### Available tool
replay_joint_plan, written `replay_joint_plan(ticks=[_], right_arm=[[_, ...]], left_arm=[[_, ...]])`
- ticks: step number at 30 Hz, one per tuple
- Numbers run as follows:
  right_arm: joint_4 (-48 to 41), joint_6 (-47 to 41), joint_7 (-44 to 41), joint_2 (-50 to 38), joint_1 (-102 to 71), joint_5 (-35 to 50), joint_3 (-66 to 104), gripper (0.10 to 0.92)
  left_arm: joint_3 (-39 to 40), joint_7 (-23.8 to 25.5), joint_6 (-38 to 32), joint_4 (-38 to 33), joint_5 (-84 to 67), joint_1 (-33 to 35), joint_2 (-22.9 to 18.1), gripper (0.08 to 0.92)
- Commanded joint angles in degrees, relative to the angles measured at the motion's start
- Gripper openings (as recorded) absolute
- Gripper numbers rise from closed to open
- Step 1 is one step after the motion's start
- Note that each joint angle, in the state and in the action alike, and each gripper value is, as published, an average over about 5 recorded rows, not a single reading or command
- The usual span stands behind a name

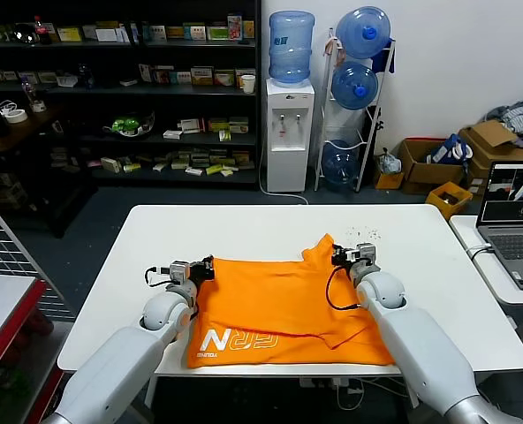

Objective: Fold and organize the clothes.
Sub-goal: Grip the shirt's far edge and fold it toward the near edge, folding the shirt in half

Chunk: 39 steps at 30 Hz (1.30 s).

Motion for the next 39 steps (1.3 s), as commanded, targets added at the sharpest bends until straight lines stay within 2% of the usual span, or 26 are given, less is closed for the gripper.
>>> replay_joint_plan(ticks=[1,8,12,21,32,35,39], right_arm=[[16.6,-1.9,3.6,-7.4,-9.5,4.0,2.2,0.124],[30.3,-5.9,7.7,-14.0,-18.7,9.4,5.3,0.124],[36.7,-8.1,10.4,-15.8,-23.3,10.7,7.2,0.124],[46.2,-10.5,13.1,-18.5,-35.6,11.3,14.8,0.124],[50.8,-11.3,13.0,-18.0,-45.4,8.8,20.7,0.124],[50.9,-11.2,11.8,-18.2,-46.3,7.8,21.9,0.166],[51.3,-10.7,11.0,-18.2,-47.4,7.5,23.1,0.276]], left_arm=[[-2.1,-3.3,0.4,-15.0,-1.1,7.9,4.2,0.093],[-6.4,-4.3,0.2,-27.5,0.5,18.2,8.2,0.093],[-7.1,-5.1,-0.1,-31.7,1.1,22.2,9.8,0.093],[-8.7,-5.7,-0.2,-35.2,1.1,26.7,11.1,0.093],[-10.1,-7.0,-0.7,-37.1,2.3,31.1,10.8,0.093],[-10.5,-6.9,-0.5,-36.8,3.1,31.9,10.6,0.109],[-11.3,-6.9,-0.3,-36.9,3.9,33.5,10.0,0.193]])
